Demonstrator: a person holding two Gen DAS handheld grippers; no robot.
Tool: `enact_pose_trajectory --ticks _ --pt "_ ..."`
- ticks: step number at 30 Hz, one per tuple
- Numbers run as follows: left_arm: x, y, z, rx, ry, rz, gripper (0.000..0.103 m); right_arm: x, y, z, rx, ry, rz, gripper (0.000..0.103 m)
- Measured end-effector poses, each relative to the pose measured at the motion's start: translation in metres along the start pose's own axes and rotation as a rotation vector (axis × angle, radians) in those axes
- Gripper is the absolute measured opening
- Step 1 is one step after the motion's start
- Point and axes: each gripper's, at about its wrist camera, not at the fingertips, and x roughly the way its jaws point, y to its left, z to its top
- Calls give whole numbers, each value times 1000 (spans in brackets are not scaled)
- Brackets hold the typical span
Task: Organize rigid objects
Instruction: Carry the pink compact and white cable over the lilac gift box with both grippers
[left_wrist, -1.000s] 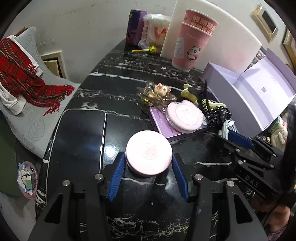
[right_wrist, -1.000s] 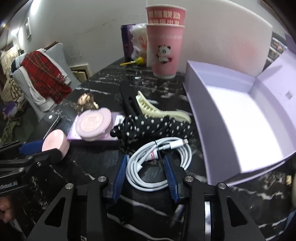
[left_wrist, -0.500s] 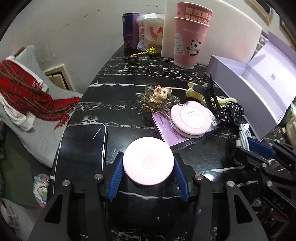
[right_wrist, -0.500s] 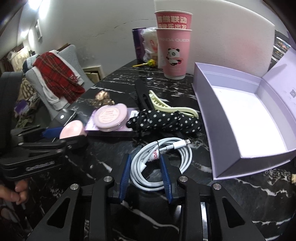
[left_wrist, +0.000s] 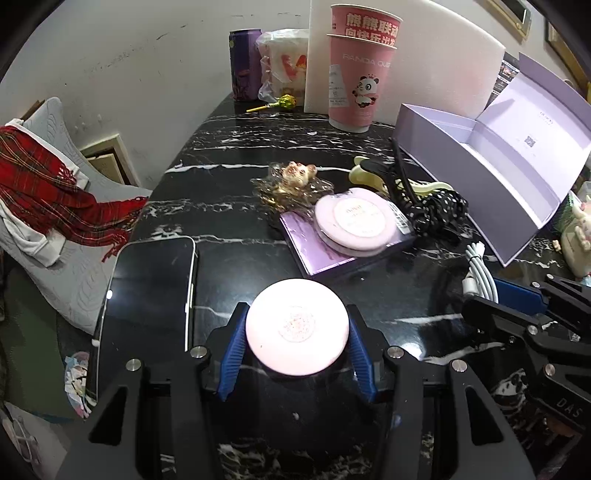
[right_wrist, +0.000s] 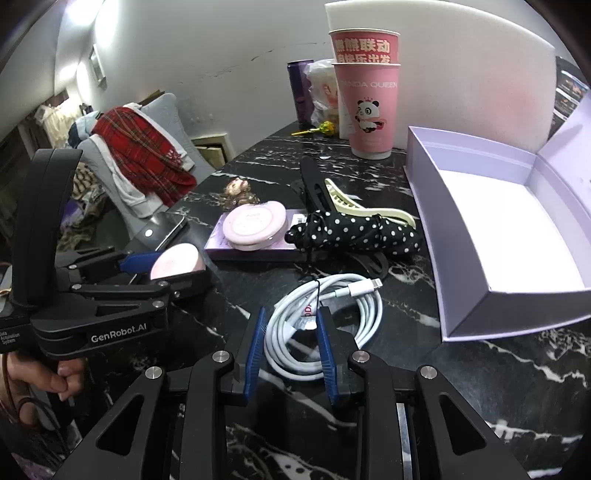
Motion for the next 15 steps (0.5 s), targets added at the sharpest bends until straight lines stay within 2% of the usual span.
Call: enact_pose_trajectory --ticks 5,15 --pt "-7 -8 -3 5 -1 -12 50 -9 0 -2 -1 -15 5 28" --pt "-30 -35 3 61 -54 -29 50 -42 -4 -5 2 -62 8 28"
